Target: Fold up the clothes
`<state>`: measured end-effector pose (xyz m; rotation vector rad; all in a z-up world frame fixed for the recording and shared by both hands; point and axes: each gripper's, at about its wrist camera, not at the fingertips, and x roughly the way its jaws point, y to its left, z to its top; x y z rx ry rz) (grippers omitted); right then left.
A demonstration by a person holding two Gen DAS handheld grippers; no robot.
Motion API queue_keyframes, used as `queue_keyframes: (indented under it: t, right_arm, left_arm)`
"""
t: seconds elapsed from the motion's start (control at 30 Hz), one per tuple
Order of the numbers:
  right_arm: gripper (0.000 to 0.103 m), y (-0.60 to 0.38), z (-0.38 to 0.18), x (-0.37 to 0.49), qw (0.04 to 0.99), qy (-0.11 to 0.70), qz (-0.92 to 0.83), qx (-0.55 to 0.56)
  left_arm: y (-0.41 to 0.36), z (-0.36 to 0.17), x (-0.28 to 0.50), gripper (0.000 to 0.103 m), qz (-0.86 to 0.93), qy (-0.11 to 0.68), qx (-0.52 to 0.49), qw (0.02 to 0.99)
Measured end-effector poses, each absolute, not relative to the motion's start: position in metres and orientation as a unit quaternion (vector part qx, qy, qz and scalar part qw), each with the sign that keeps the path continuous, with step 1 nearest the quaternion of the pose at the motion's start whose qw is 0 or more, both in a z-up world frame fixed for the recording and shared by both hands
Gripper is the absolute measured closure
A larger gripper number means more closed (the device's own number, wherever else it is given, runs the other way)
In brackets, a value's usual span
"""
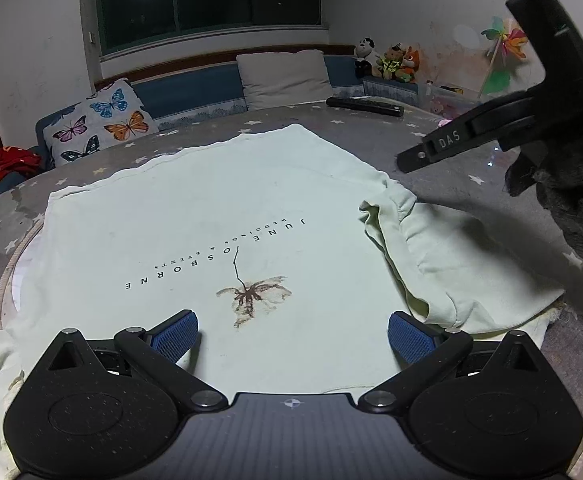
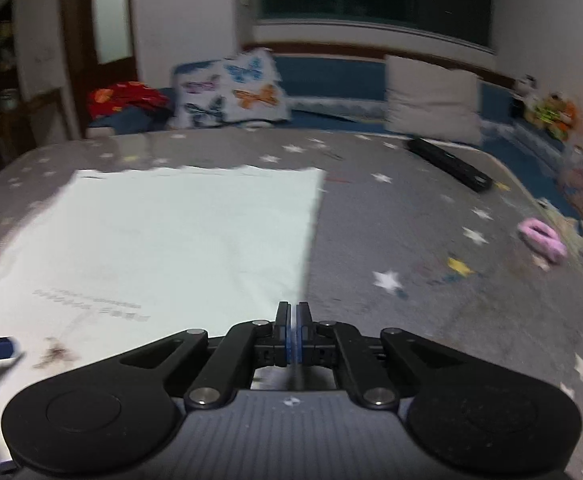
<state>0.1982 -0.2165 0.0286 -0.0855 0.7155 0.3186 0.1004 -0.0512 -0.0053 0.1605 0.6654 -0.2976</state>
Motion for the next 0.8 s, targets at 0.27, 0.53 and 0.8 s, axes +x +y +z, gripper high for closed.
queue_keyframes:
  t: [0.27,0.53,0.8]
  right_arm:
    - [0.09,-0.219,0.018,0.203,0.914,0.371,0.158,-0.043]
    - [0.09,-0.243,0.034,0.179,0.921,0.357,0.15,-0.042]
    - [0.09,-0.236,0.033,0.135,0.907,0.352,0.222,-0.056]
  left_arm:
    - [-0.05,-0.005,0.102,0.0,-0.139,0.326,0.077,0.932]
    - [-0.055,0.003,0.096,0.0,-0.147,0.316,0.079,0.934]
    - [-0.064,0.009,0.091,0.0,-0.15,0.308,0.087,0.935]
